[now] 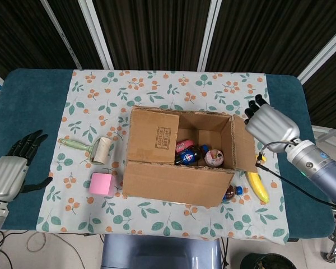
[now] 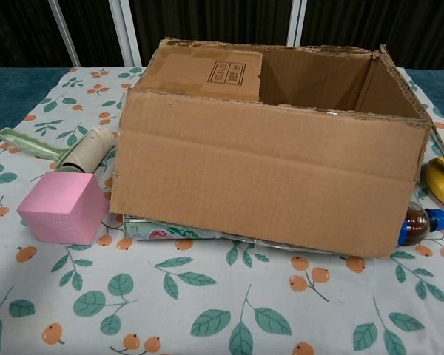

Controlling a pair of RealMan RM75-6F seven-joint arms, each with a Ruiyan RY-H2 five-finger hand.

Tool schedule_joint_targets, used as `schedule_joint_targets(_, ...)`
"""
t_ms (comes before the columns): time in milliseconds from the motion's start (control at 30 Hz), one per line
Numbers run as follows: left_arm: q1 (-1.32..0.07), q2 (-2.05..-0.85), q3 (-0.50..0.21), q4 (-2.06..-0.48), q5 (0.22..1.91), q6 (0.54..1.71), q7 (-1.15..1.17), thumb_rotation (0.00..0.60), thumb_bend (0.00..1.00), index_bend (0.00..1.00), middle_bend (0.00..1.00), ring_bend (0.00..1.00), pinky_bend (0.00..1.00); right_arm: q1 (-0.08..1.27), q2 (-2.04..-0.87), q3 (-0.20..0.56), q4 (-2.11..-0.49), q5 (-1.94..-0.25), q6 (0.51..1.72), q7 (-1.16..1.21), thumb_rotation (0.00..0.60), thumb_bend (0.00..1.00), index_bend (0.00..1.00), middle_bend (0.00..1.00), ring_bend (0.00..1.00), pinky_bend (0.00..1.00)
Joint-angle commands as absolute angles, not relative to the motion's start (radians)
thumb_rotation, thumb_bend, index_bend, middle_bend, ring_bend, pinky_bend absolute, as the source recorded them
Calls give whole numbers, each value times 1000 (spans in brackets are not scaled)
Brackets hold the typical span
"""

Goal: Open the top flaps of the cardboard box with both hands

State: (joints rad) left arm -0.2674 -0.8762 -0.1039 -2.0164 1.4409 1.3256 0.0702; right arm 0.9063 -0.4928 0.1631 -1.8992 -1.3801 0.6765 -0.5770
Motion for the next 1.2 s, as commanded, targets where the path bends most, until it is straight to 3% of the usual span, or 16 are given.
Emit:
schedule_joint_targets(33, -292, -875, -126, -2008, 1429, 1312, 100, 600, 172, 0, 0, 10, 111, 692, -615, 144, -1917, -1220, 1006, -535, 600, 598, 255, 192, 166, 228)
schedule_joint_targets(167, -327, -875, -152, -2005, 1409, 1287, 134, 600, 172, 0, 0, 10, 111, 567, -714, 133, -1933, -1154, 1196, -472, 600, 384, 95, 126, 119, 227)
schedule_joint_targets(333, -397, -862, -191, -2007, 1386, 1223, 196, 600, 177, 0, 0, 10, 111, 430, -841, 113, -1904, -1186, 1389, -348, 600, 311, 28, 89, 91, 227)
schedule_joint_targets(400, -431, -850, -207, -2010, 1380, 1187, 216, 600, 231, 0, 0, 10, 111, 392, -872, 101, -1886, -1204, 1431, -320, 600, 308, 21, 88, 91, 227)
schedule_joint_targets(500, -498, -824, -236, -2016, 1374, 1110, 238, 600, 369, 0, 0, 10, 111, 342, -912, 83, -1863, -1223, 1481, -295, 600, 382, 11, 88, 90, 226)
schedule_joint_targets(633, -620, -786, -282, -2011, 1362, 961, 259, 600, 572, 0, 0, 10, 117, 286, -969, 72, -1831, -1252, 1537, -231, 600, 605, 11, 89, 89, 226)
schedule_joint_targets(767, -767, -784, -326, -1980, 1347, 787, 272, 600, 745, 0, 27, 27, 144, 250, -1034, 71, -1751, -1298, 1584, -161, 600, 662, 41, 90, 89, 226)
schedule_joint_targets(933, -931, -830, -350, -1909, 1317, 608, 311, 600, 865, 0, 65, 71, 188, 234, -1099, 74, -1662, -1336, 1597, -94, 600, 684, 56, 117, 89, 226)
schedule_joint_targets(1000, -1063, -908, -354, -1835, 1301, 479, 352, 600, 882, 0, 76, 77, 196, 227, -1150, 74, -1582, -1366, 1606, -47, 600, 684, 57, 120, 89, 226)
schedule_joint_targets(1200, -1170, -976, -335, -1770, 1263, 404, 388, 600, 903, 22, 107, 81, 205, 218, -1185, 89, -1519, -1382, 1609, 7, 600, 684, 86, 120, 89, 226)
